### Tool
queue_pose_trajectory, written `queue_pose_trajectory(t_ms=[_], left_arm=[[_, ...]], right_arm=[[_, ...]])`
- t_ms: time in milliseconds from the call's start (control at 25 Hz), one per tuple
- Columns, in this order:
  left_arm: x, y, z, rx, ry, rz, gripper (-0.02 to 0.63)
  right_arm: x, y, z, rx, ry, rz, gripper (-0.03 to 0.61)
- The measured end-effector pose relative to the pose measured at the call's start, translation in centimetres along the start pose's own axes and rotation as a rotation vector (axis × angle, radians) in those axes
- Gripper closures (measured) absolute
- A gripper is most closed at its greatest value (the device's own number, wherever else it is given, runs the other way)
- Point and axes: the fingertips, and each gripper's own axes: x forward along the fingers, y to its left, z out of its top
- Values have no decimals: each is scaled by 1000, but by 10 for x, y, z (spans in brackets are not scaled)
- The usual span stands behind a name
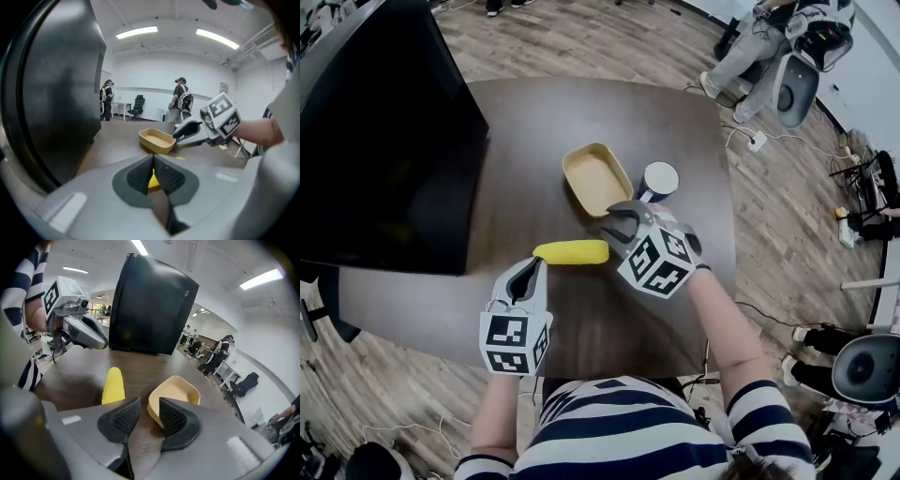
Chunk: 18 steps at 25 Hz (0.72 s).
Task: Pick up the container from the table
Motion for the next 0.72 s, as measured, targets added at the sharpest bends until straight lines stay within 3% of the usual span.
queue_pose_trajectory(t_ms=[480,720], left_arm=[[15,31,-13,-35,32,20,614],[24,50,-25,-50,51,36,614]], right_arm=[[39,2,-5,-23,53,42,452],[61,4,-9,-85,103,47,468]])
